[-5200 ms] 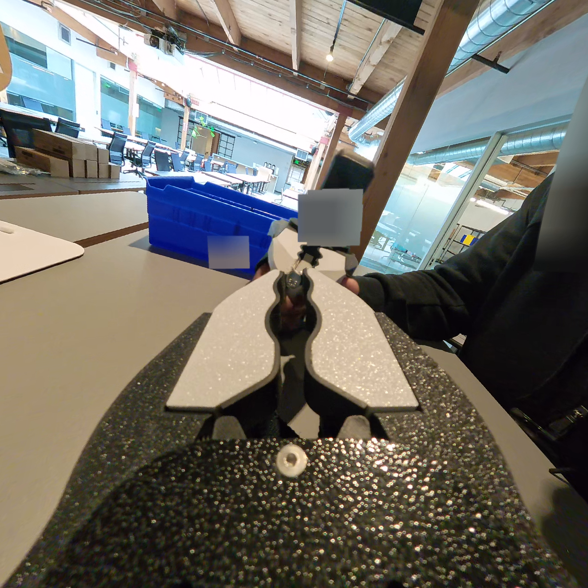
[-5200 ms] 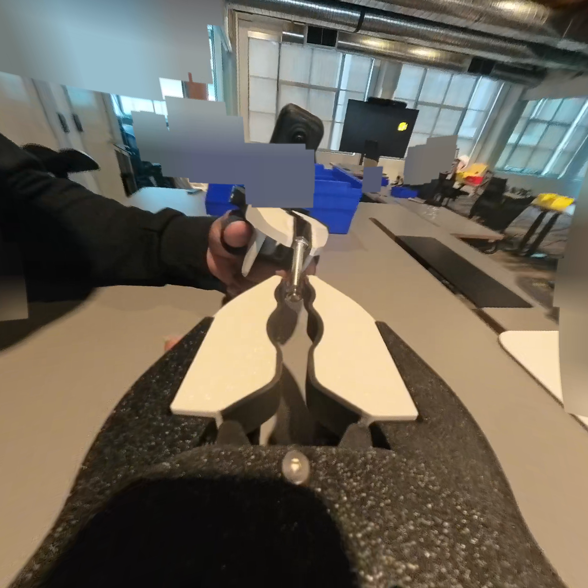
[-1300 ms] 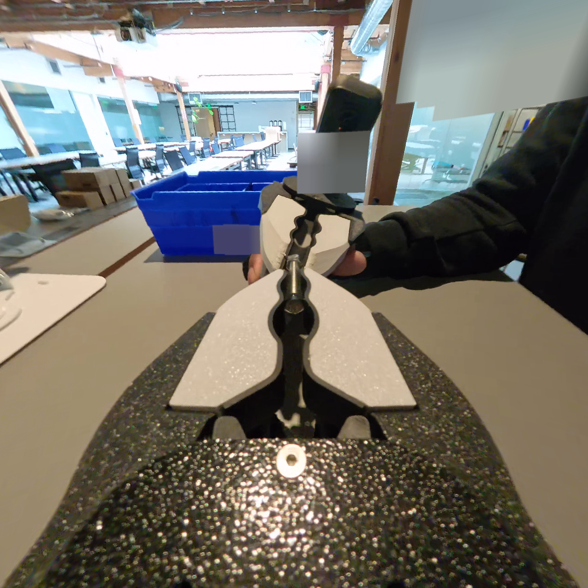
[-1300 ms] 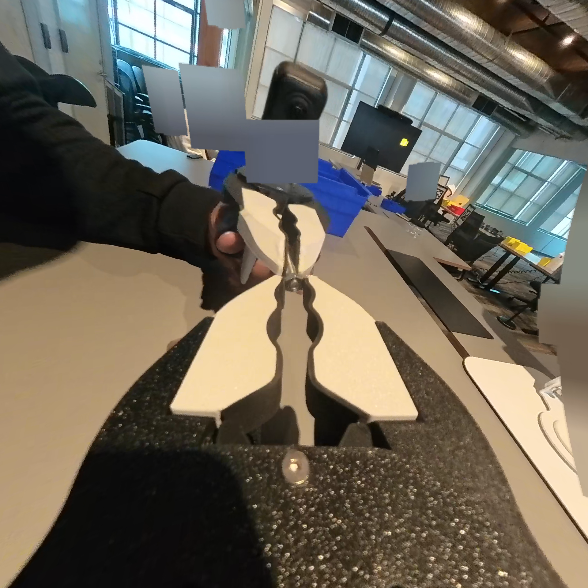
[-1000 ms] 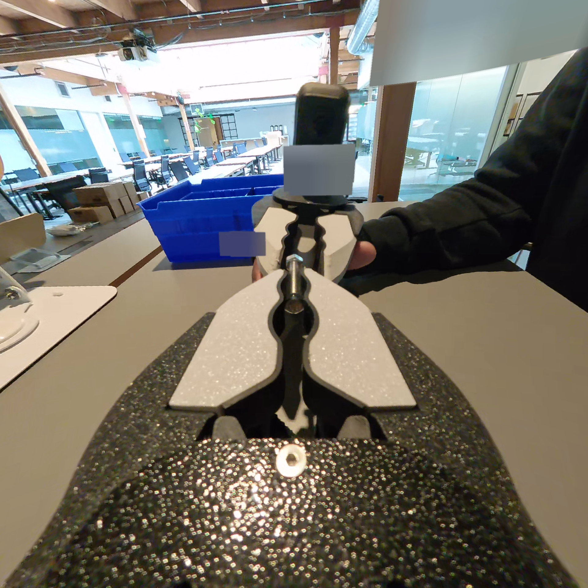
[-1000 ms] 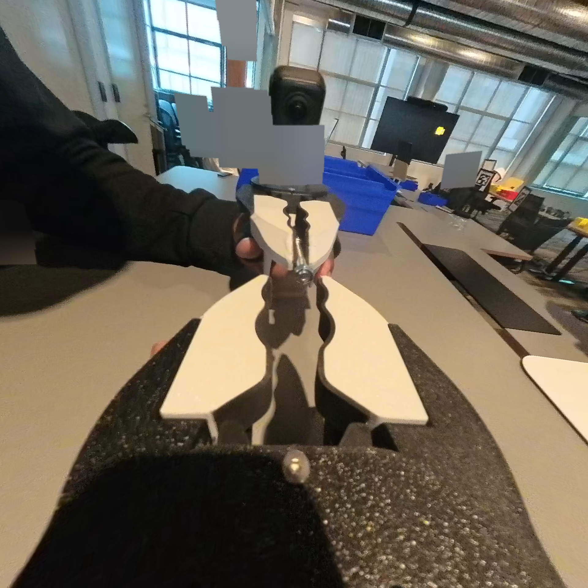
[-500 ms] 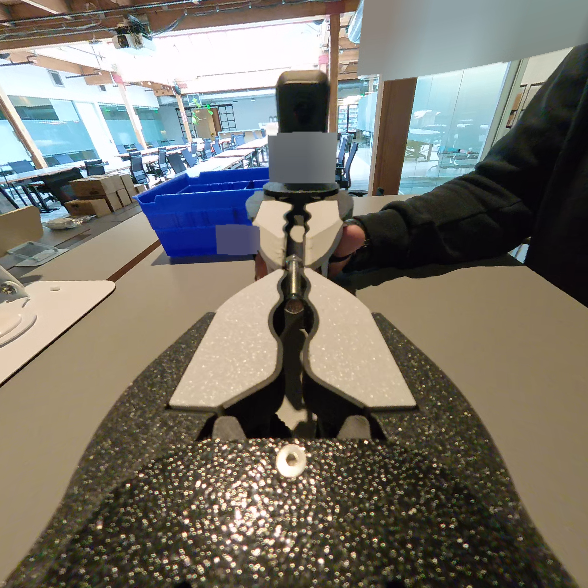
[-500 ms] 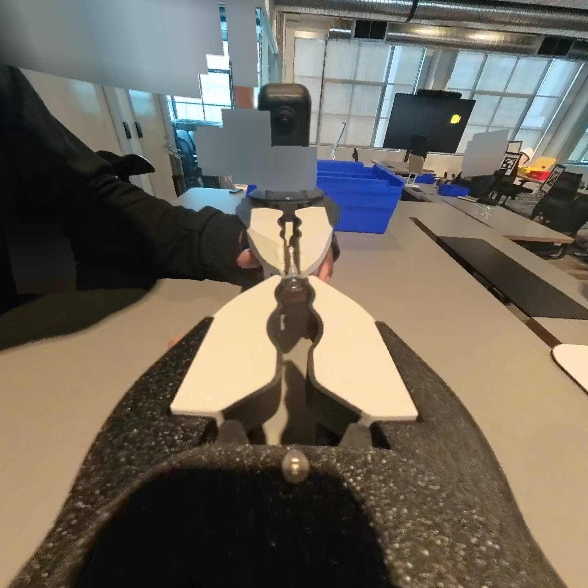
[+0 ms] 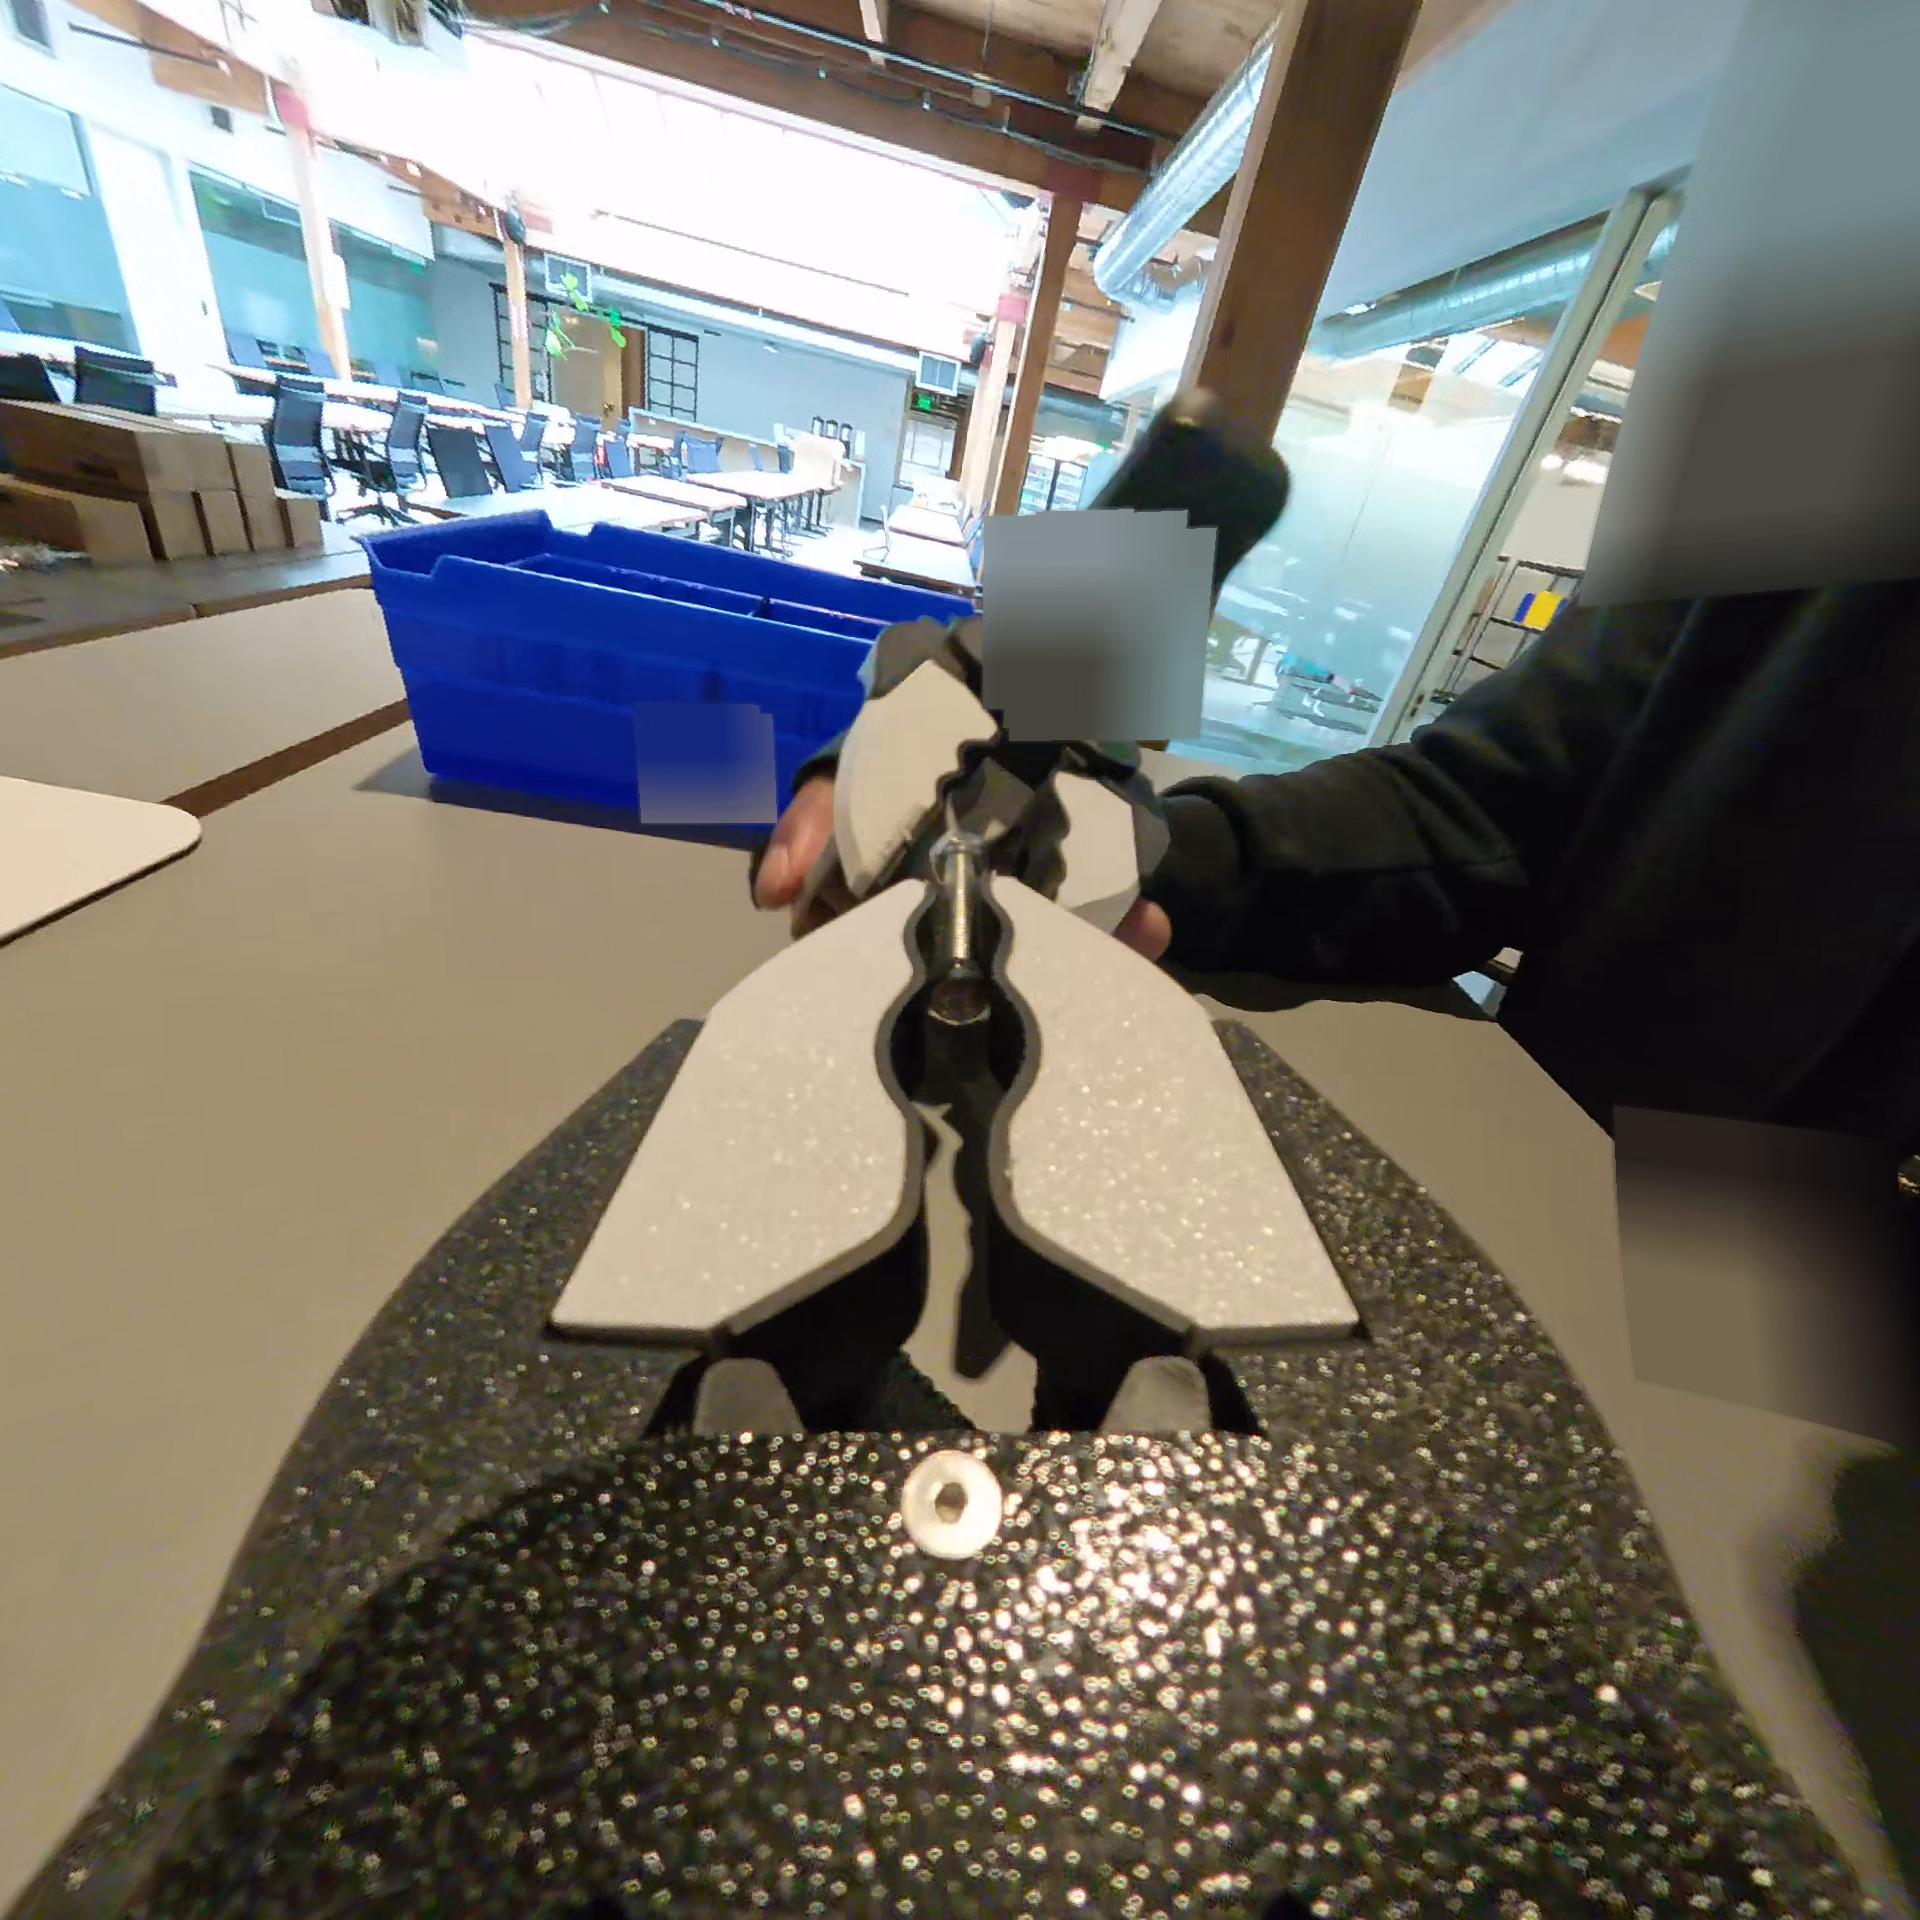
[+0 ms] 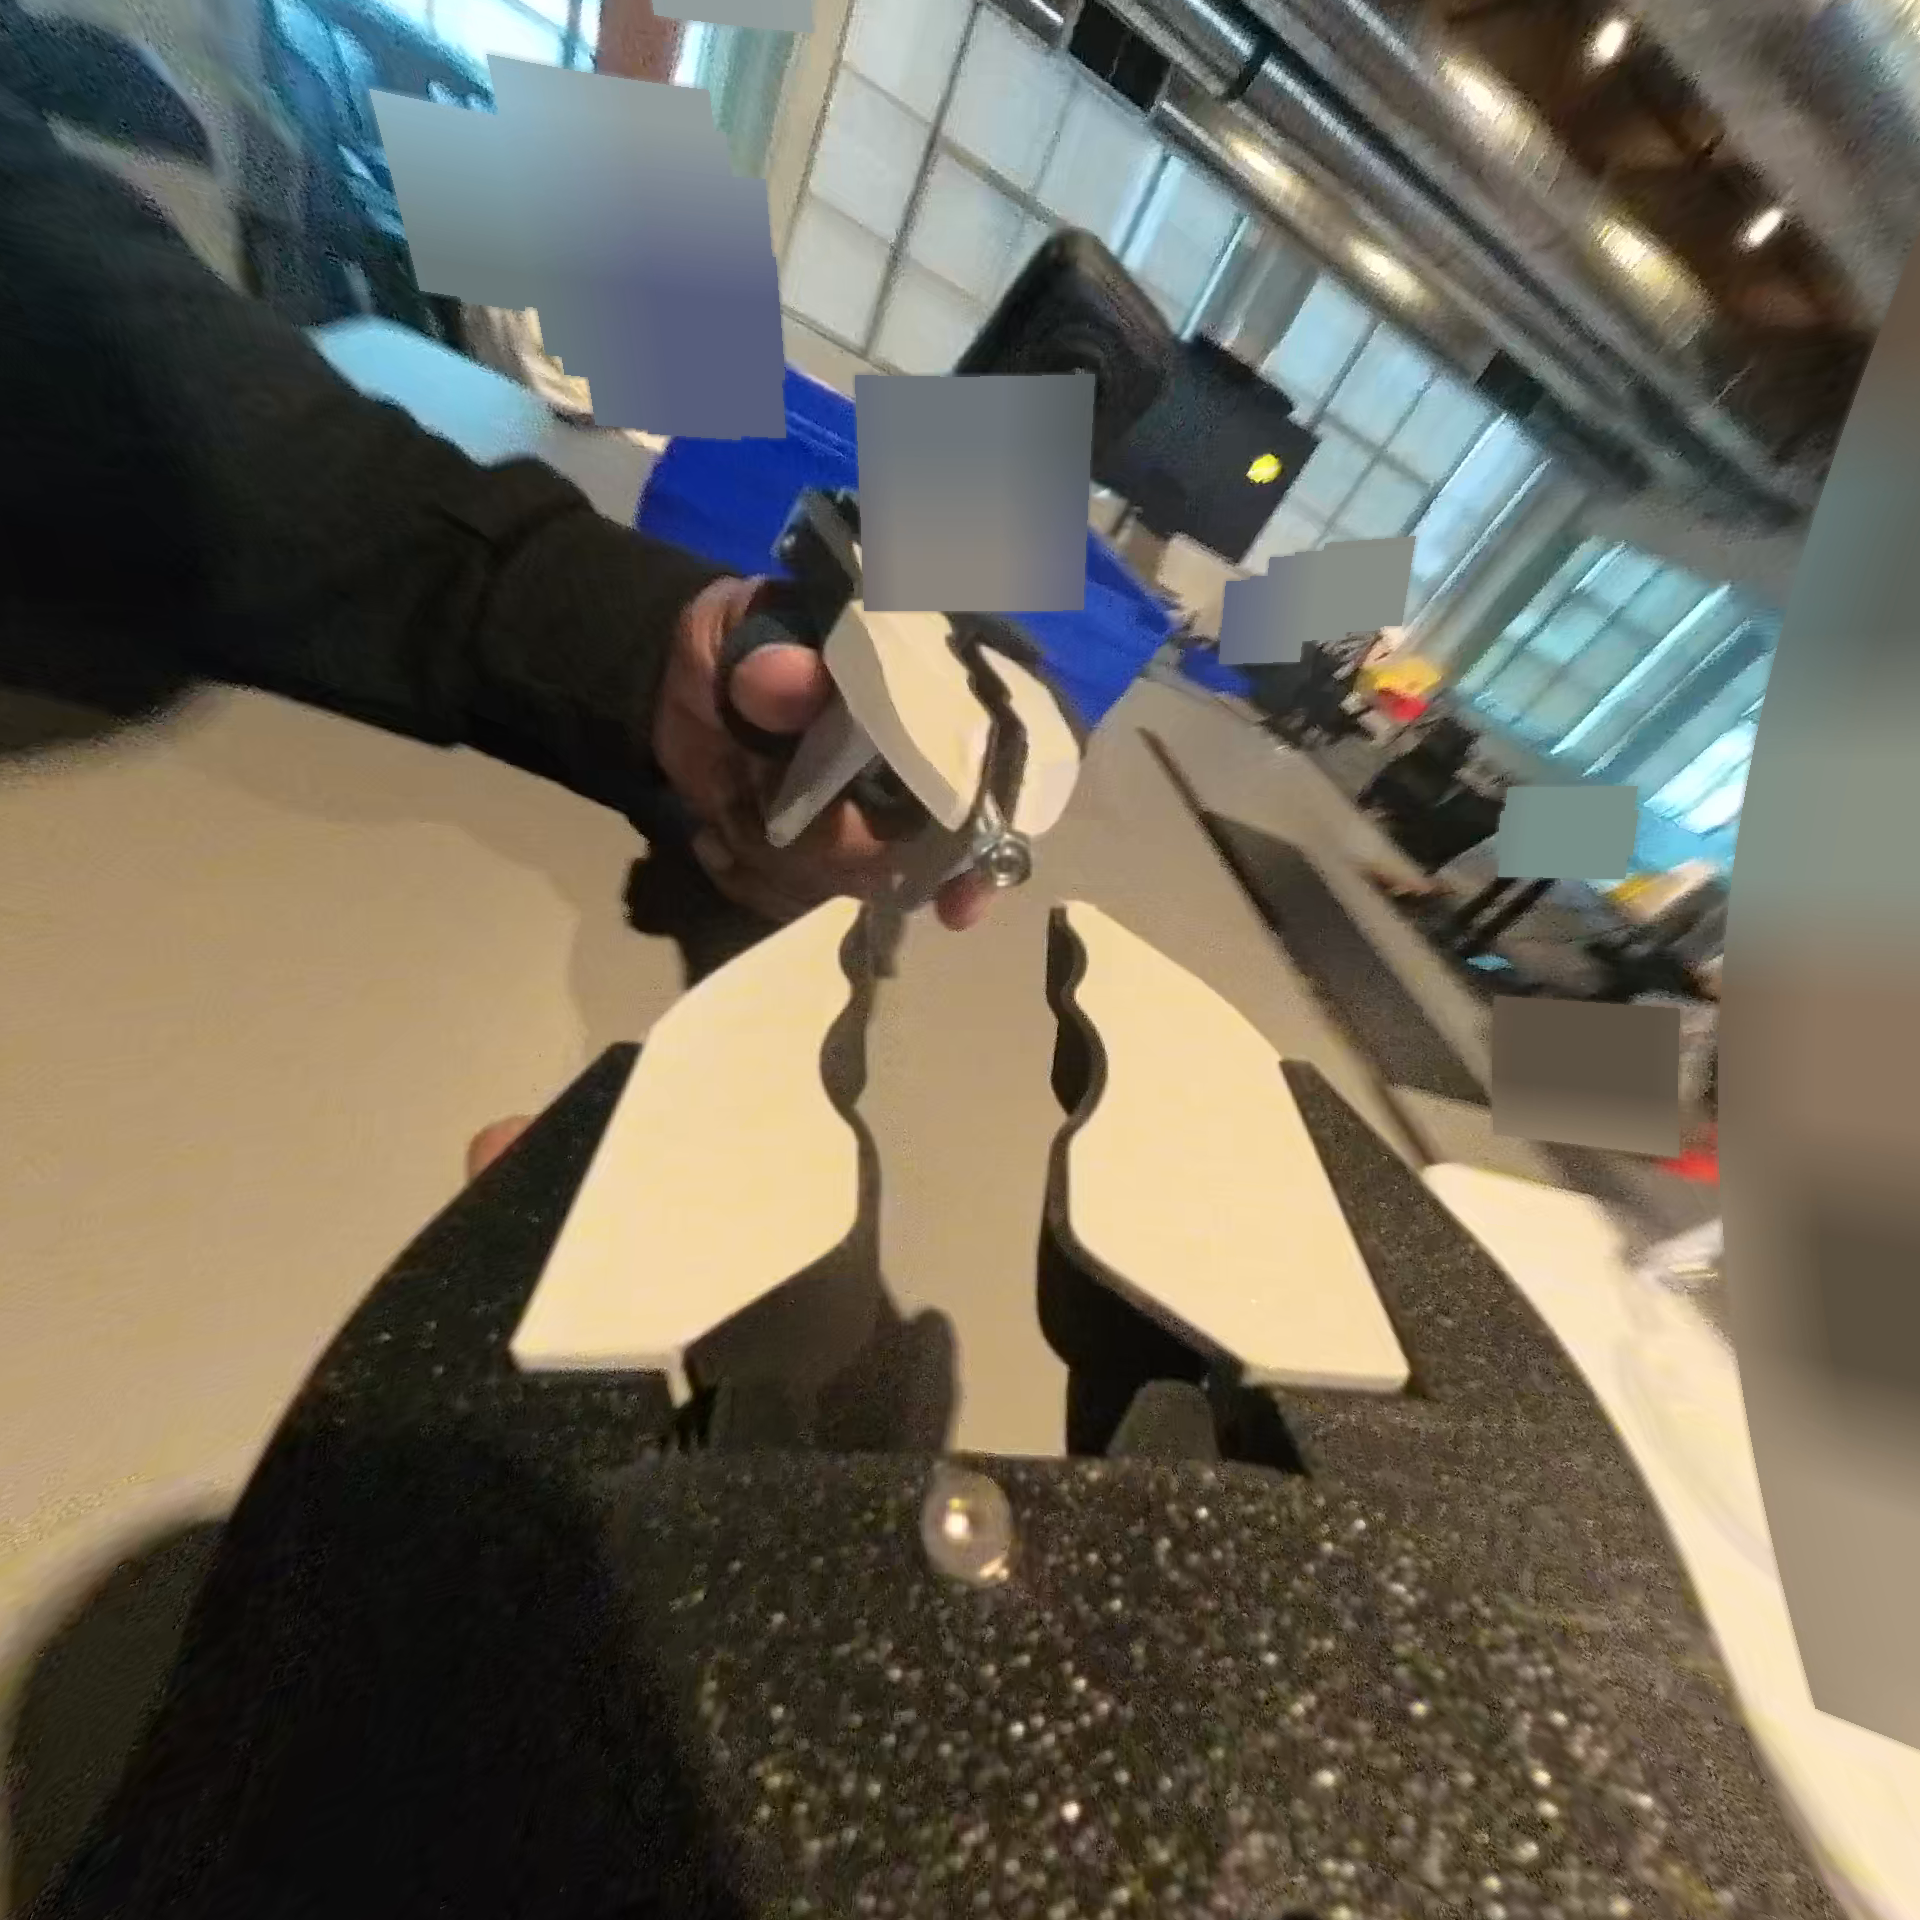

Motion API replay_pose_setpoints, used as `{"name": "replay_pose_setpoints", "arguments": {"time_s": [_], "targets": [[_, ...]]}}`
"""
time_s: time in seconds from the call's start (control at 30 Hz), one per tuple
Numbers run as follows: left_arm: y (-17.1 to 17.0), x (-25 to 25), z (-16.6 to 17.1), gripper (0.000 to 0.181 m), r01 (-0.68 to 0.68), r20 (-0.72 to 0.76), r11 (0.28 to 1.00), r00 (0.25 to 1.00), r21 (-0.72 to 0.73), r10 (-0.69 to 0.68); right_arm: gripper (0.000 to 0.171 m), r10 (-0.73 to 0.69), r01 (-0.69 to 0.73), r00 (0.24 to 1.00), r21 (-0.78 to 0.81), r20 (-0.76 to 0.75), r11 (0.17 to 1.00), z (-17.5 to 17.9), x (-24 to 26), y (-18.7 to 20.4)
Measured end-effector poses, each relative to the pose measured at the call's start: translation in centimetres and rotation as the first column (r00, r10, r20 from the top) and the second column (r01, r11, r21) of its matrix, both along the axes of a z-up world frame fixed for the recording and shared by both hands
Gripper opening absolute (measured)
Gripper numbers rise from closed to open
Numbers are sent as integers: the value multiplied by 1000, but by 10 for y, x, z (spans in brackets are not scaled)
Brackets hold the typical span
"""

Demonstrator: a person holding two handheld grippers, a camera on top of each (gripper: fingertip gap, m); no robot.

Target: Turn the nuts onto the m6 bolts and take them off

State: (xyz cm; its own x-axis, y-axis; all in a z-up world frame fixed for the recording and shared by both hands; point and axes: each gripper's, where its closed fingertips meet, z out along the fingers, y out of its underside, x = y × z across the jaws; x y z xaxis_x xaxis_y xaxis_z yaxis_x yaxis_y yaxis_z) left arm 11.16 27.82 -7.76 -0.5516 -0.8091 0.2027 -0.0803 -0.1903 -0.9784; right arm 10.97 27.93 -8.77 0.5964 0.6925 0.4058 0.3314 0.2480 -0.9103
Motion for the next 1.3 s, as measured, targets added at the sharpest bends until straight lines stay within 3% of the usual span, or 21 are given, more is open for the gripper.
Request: {"name": "replay_pose_setpoints", "arguments": {"time_s": [0.2,0.47,0.63,0.8,0.93,1.1,1.3], "targets": [[-2,1,-3,5,-15,10,997,1000,70,14,27,115,-198,941,-243,-319,950,9,-2,-5],[-6,2,-7,5,-19,3,992,1000,127,19,15,114,-233,926,-306,-361,923,7,-2,-3],[-6,2,-9,5,3,-36,995,999,99,1,11,98,-166,955,-235,-279,958,4,-3,-2],[-7,-1,-17,5,77,-189,991,977,-112,-97,10,5,-7,1000,70,29,998,-4,-4,0],[-5,-1,-15,5,64,-180,991,980,-115,-84,11,-84,67,992,174,92,982,-3,-2,3],[8,1,-2,5,-16,-54,997,998,-73,12,22,-18,18,995,2,-98,1000,2,3,1],[20,3,6,5,-224,178,954,965,199,190,22,56,-139,917,-185,-394,973,17,17,0]]}}
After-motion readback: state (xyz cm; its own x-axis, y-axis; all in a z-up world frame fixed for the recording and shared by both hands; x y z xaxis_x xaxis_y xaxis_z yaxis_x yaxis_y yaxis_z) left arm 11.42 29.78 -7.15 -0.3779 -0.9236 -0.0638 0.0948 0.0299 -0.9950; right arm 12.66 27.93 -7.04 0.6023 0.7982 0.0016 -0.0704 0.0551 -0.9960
